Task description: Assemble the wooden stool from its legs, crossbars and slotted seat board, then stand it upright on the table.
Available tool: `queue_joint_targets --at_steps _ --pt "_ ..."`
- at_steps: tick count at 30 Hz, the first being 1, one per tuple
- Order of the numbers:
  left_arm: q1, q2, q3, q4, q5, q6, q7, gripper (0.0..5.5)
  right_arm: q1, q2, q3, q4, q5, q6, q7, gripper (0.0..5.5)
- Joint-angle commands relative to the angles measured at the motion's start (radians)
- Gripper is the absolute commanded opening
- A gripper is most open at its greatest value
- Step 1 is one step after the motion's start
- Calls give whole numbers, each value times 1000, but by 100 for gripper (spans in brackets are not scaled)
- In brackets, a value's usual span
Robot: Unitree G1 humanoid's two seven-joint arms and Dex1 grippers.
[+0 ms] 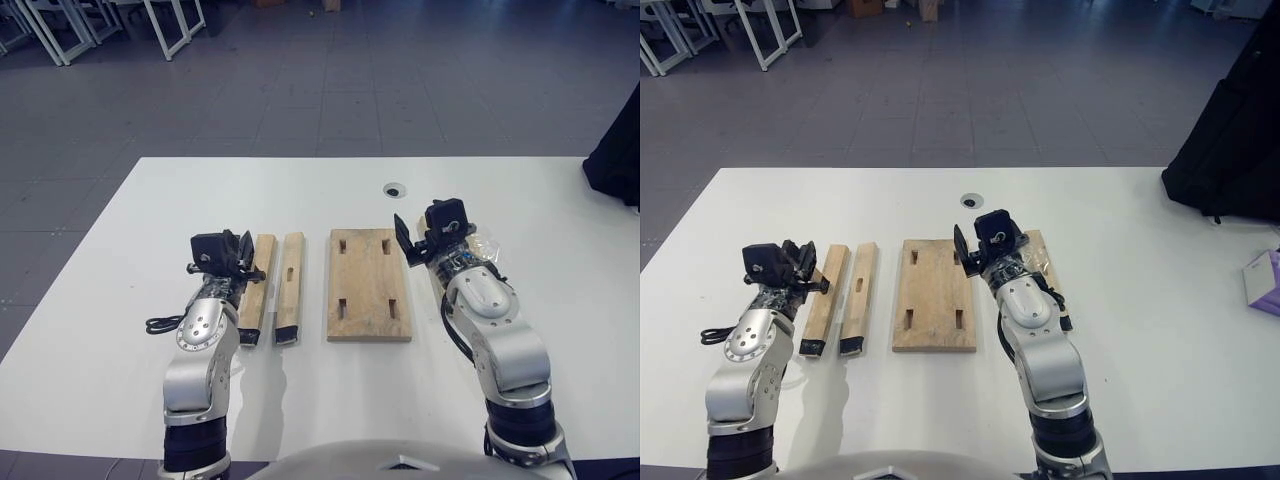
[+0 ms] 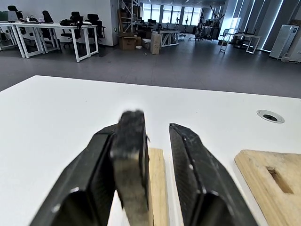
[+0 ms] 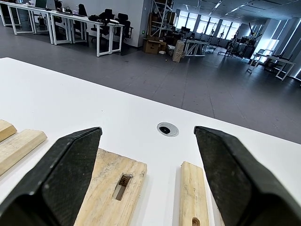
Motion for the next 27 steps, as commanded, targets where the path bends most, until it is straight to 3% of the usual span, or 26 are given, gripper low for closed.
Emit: queue_joint_targets --at_steps 1,9,18,23,27 --pt "-141 30 38 -43 -20 78 21 236 -12 3 -6 1 -12 9 -11 361" --pt "-533 113 148 153 -155 227 -20 257 -9 11 -4 12 -11 0 -24 361" --pt "-366 64 156 243 -148 317 18 257 -3 12 -8 19 -9 -6 -27 361" --pt "-510 62 195 206 -204 257 5 257 -11 13 -11 29 -8 -11 -26 361" --pt "-538 134 198 46 -220 298 -2 318 -9 13 -10 26 -9 -12 -26 361"
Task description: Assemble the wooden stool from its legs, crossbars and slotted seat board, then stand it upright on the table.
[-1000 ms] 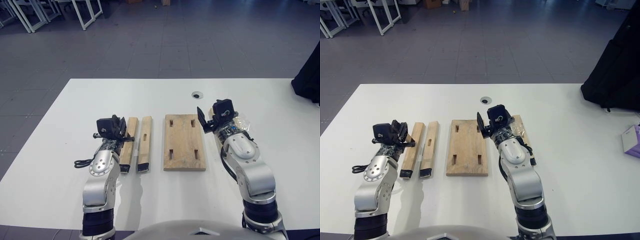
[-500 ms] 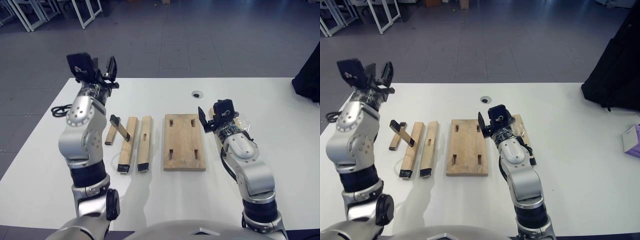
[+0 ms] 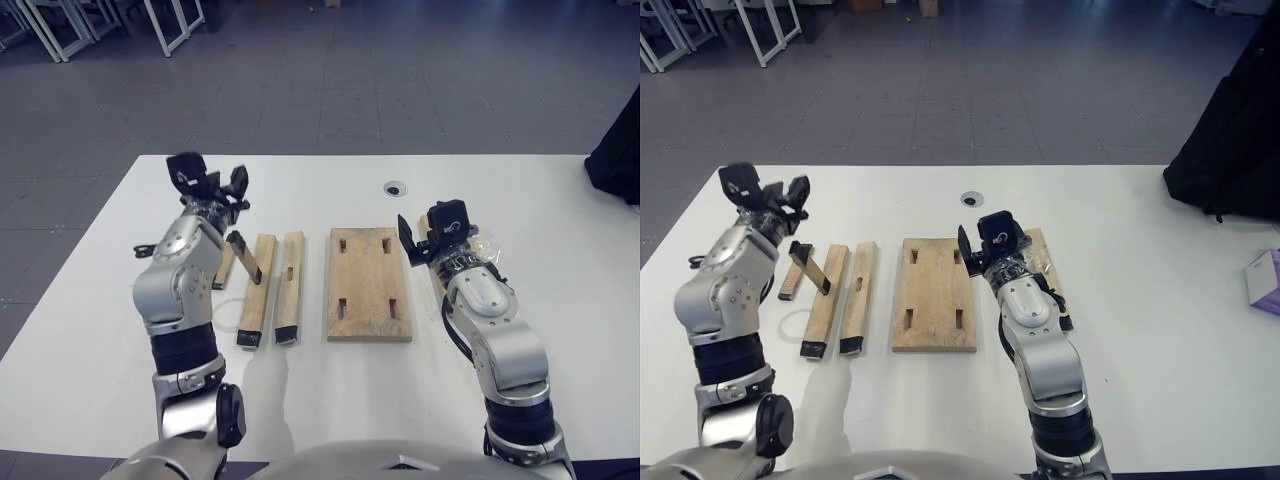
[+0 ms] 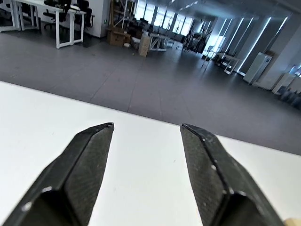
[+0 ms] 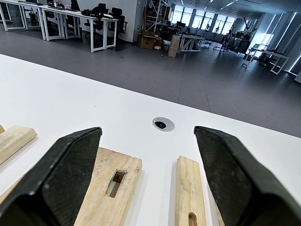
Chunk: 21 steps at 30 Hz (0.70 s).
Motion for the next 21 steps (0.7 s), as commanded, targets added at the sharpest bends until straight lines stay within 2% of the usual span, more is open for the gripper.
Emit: queue_joint_targets --at_steps 1,3,6,9,15,21 --pt "22 88 -15 -193 17 44 0 331 -5 4 -4 -4 -8 1 -6 361" --pt "161 89 -27 -342 33 79 17 359 10 7 -5 -16 -11 4 -14 361" --pt "449 60 -57 -554 -8 165 -4 359 51 18 -11 -43 -20 7 -41 361" --pt "654 45 -72 -684 -74 251 -32 359 64 22 -17 -55 -26 4 -59 361" --pt "953 116 -202 -615 67 214 -37 359 57 13 -13 -52 -25 7 -43 361" --pt "991 129 -267 -485 117 199 -69 359 48 10 -16 -46 -28 5 -29 361"
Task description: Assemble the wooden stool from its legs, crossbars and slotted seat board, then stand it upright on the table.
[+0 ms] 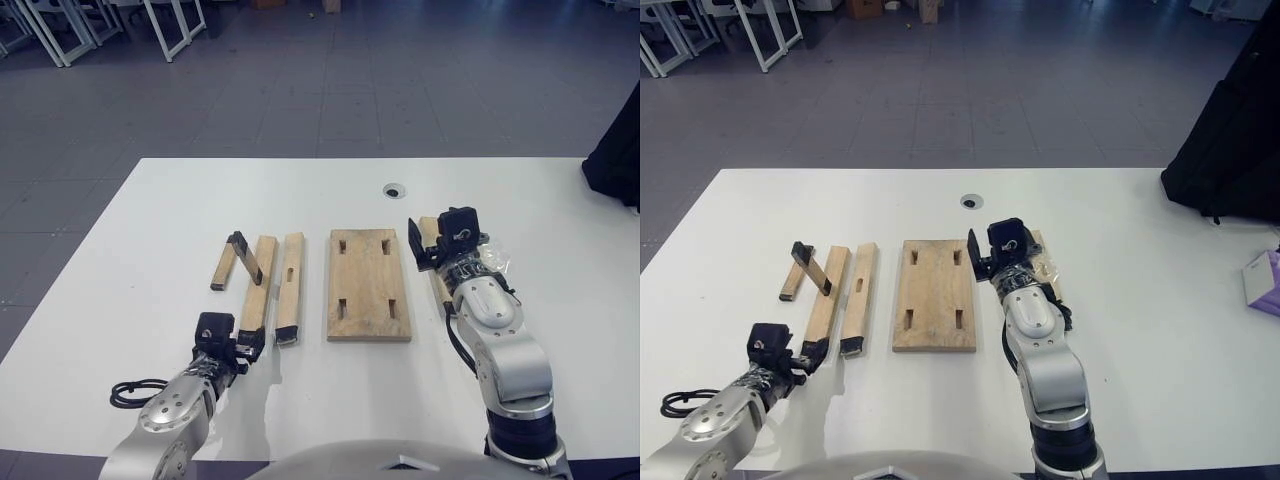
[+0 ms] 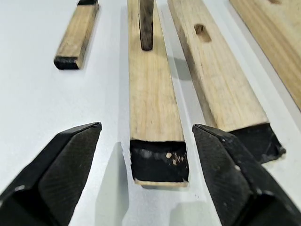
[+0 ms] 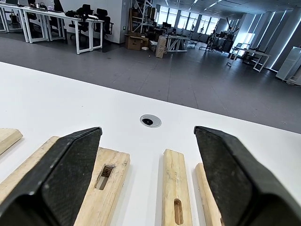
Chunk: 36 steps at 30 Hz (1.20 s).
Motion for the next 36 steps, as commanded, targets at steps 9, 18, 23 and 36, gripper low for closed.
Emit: queue_joint_targets --at_steps 9,18,23,36 --pt "-127 -89 -29 309 54 -110 6 304 -60 -15 -9 24 9 11 45 361" --pt "-76 -119 -46 349 76 -161 -1 206 -99 -21 -30 25 17 29 83 361" --pt "-386 -97 71 196 7 -228 6 206 -119 -28 -95 26 59 47 119 414" --pt "-794 -128 318 555 -1252 176 -285 206 -605 289 -961 229 1028 796 265 440"
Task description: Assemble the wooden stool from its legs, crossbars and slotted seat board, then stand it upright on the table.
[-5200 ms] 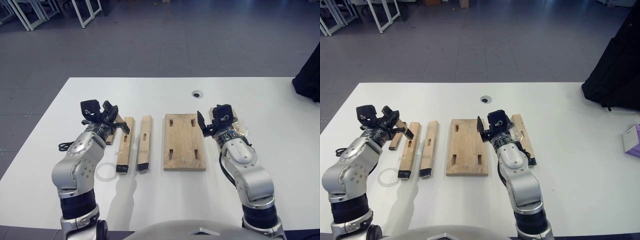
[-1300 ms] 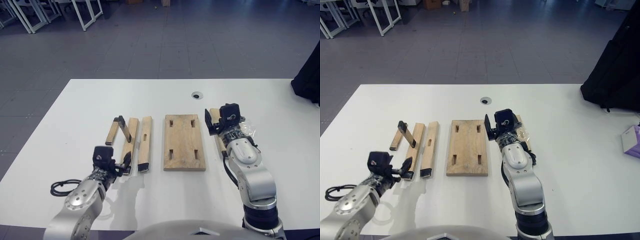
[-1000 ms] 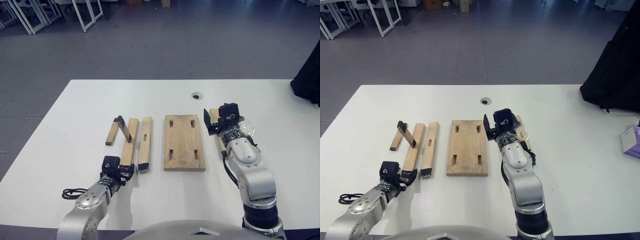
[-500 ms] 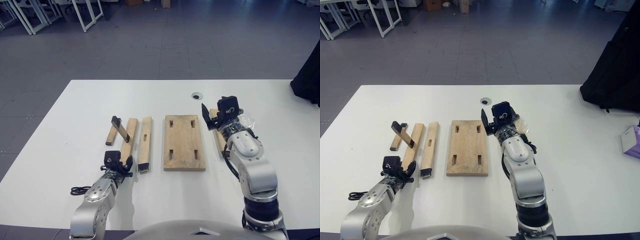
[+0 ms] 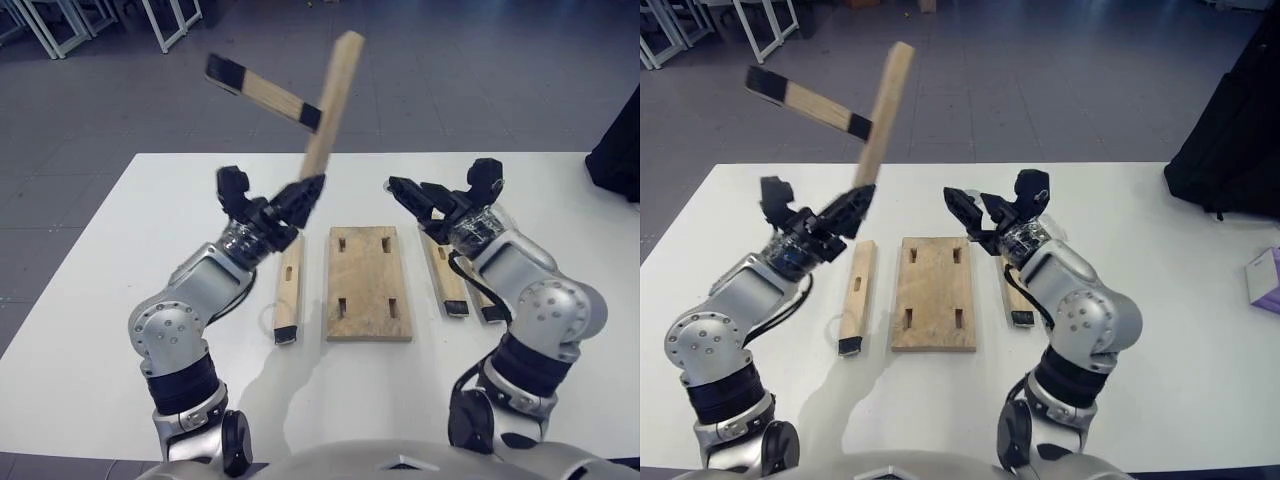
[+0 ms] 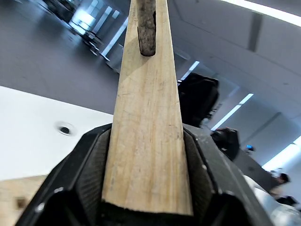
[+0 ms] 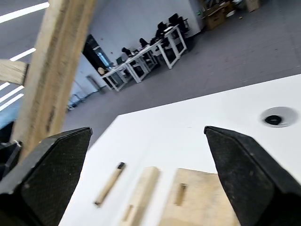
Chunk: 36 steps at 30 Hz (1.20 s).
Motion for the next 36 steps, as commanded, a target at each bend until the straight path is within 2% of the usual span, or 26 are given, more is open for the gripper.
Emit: queue_joint_targets --at_steps 1,3,7,16,20,23,27,34,36 --pt "-32 68 38 160 -372 66 -110 206 -199 72 -289 121 305 261 -13 440" --pt "-49 95 10 208 -432 72 -113 206 -204 70 -295 157 426 280 -76 440" --pt "-18 118 -65 226 -457 72 -107 206 -196 44 -234 203 630 279 -205 440" --pt "18 144 -140 190 -437 40 -129 206 -98 -167 145 268 1135 -1 -546 440" --pt "55 169 -166 159 -419 36 -156 206 -90 -298 273 298 1264 -121 -605 440" --pt "60 174 -172 156 -415 20 -163 206 -93 -374 328 316 1298 -166 -596 440" --pt "73 185 -182 153 -398 10 -171 206 -99 -426 378 323 1309 -207 -551 358" --pt "88 184 -211 148 -383 -11 -184 205 -116 -444 407 315 1309 -253 -519 218" --pt "108 200 -219 132 -385 -3 -193 205 -114 -454 413 322 1309 -254 -522 205"
